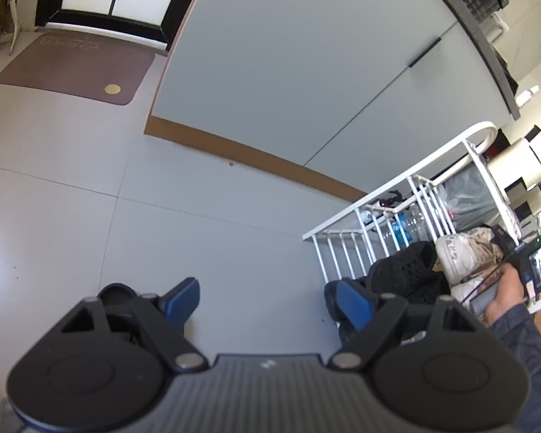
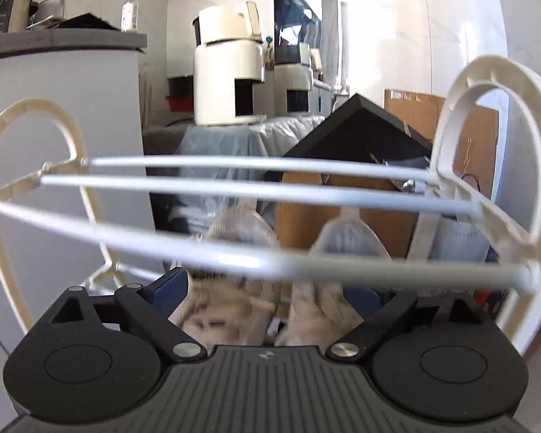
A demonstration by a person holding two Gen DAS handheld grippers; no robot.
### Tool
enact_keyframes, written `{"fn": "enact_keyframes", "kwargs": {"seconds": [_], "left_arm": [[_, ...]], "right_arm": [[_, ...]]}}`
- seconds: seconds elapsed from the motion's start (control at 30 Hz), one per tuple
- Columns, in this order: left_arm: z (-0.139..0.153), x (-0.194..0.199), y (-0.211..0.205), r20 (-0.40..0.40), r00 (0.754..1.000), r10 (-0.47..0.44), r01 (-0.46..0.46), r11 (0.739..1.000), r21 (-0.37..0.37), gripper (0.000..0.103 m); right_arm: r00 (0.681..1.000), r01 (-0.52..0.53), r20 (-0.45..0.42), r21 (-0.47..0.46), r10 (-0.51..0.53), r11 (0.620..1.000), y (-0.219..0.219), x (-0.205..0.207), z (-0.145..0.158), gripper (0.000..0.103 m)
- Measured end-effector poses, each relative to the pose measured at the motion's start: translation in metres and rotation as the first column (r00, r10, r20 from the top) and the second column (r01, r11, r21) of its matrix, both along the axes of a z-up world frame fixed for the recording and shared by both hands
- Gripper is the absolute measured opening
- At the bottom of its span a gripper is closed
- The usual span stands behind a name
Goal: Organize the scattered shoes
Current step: 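Push the white sneakers onto the rack's upper shelf with the right gripper, then open the right gripper and withdraw it from the rack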
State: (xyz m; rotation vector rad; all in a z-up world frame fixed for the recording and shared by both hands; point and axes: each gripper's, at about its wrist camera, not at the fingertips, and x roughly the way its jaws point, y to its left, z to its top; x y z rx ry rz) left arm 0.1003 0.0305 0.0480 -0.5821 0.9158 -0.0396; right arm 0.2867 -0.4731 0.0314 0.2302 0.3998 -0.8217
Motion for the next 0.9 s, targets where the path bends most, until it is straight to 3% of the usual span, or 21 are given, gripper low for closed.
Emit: {"fn": "enact_keyframes", "kwargs": {"seconds": [0.27,0.4,0.67,0.77,0.9], "left_arm": [[0.002,-0.012,0.025,-0.002,0.999,0.048,-0.048,0.999,0.007,0.085],[0.002,-0.022,0.032,-0.009,0.998,0.063,-0.063,0.998,0.019,0.085],[0.004,-0.042,0.027,-0.015,0.999,0.034,-0.034,0.999,0.038,0.086],[0.003,-0.048,0.021,-0.015,1.0,0.019,-0.018,0.997,0.077,0.086],[0.001,-0.048,0.017,-0.023,0.999,-0.023,0.024,0.998,0.064,0.086]], "right_arm": [[0.99,-0.14,-0.04,-0.044,0.138,0.989,0.034,-0.045,0.001,0.096],[0.978,-0.208,-0.031,-0.002,0.208,0.978,0.038,-0.075,0.0,0.096],[0.955,-0.297,0.007,0.016,0.297,0.955,0.041,-0.129,0.007,0.096],[0.942,-0.332,0.043,0.006,0.332,0.943,0.041,-0.156,0.017,0.096],[0.92,-0.387,0.075,0.017,0.385,0.922,0.037,-0.181,0.029,0.096]]}}
